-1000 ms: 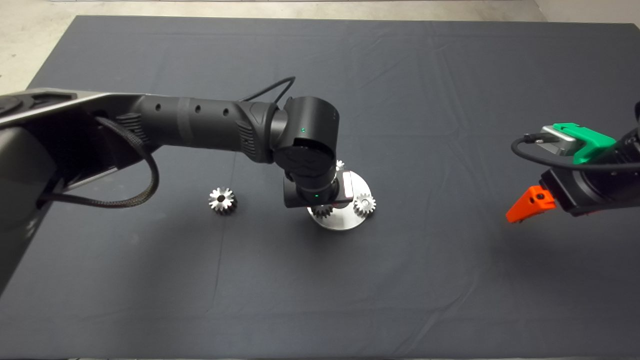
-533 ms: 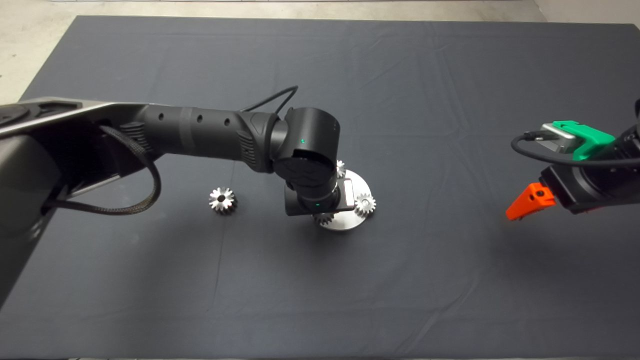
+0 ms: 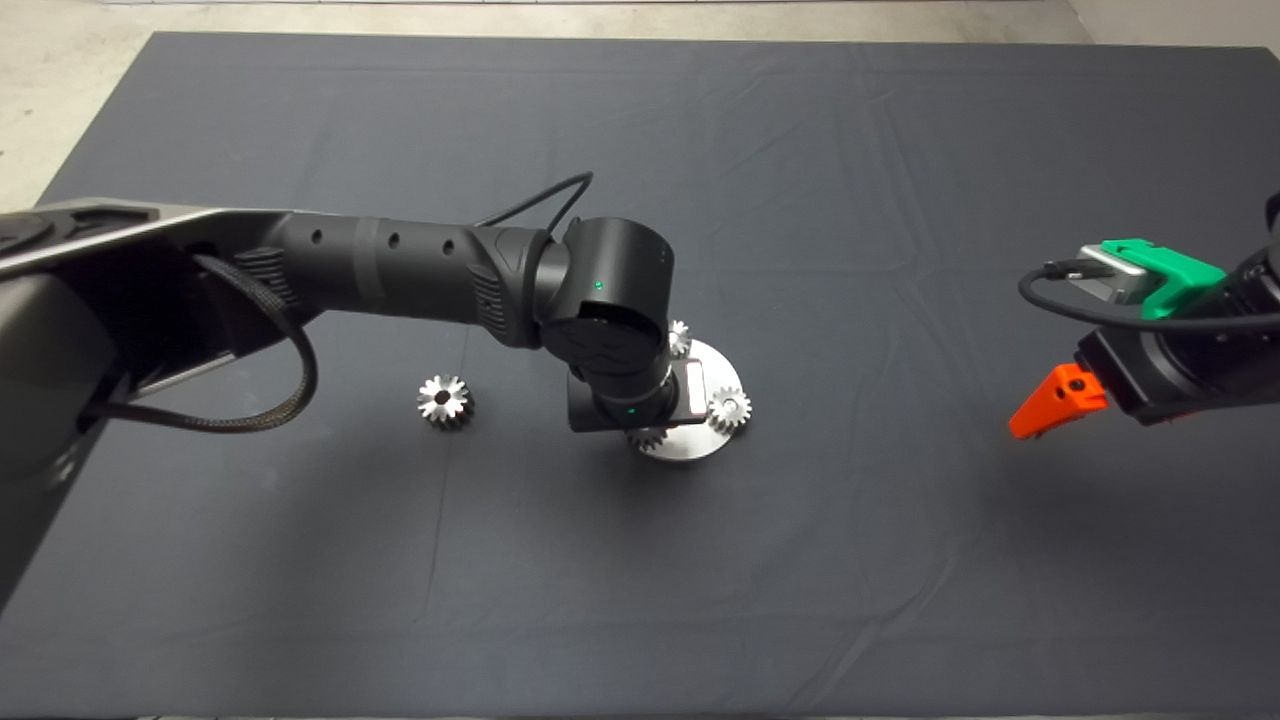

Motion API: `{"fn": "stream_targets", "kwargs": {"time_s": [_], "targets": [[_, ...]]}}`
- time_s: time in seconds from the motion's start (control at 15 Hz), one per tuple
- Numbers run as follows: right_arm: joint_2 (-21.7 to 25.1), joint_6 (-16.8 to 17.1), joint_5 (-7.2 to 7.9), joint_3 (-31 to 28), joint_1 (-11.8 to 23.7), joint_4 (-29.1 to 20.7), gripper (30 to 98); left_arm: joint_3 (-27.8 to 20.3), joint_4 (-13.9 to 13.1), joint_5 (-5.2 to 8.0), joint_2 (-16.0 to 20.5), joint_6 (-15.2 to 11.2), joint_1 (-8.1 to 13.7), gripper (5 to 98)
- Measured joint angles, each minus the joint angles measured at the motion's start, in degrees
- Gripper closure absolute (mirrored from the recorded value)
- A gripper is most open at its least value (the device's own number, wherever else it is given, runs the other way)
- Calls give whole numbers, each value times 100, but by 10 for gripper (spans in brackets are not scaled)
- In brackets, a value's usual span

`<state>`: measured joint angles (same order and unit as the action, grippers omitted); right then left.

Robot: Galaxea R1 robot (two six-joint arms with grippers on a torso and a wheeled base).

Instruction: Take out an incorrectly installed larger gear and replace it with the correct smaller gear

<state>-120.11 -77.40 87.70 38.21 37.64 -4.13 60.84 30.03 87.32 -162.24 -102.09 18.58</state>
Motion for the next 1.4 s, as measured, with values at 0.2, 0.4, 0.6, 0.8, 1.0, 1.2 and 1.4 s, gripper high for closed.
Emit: {"fn": "stream_targets", "kwargs": {"time_s": [0.2, 0.4, 0.6, 0.8, 1.0, 1.2, 1.4], "targets": [[-70, 0, -2, 33, 0, 0, 308, 121, -140, -26, -30, 105, 51, 799], [-70, 0, 0, 63, 0, 0, 308, 218, -154, 46, -94, 168, 82, 799], [-73, 0, -1, 66, -2, 0, 308, 278, -179, 41, -115, 196, 96, 799], [-75, 0, 0, 71, 0, 0, 308, 330, -198, 50, -140, 237, 112, 799], [-90, -2, -1, 71, 0, 0, 308, 382, -211, 108, -193, 278, 129, 799], [-90, -2, 0, 71, 0, 1, 308, 437, -192, 50, -206, 319, 192, 800], [-90, -2, 0, 71, -1, 0, 308, 440, -196, 24, -252, 342, 230, 799]]}}
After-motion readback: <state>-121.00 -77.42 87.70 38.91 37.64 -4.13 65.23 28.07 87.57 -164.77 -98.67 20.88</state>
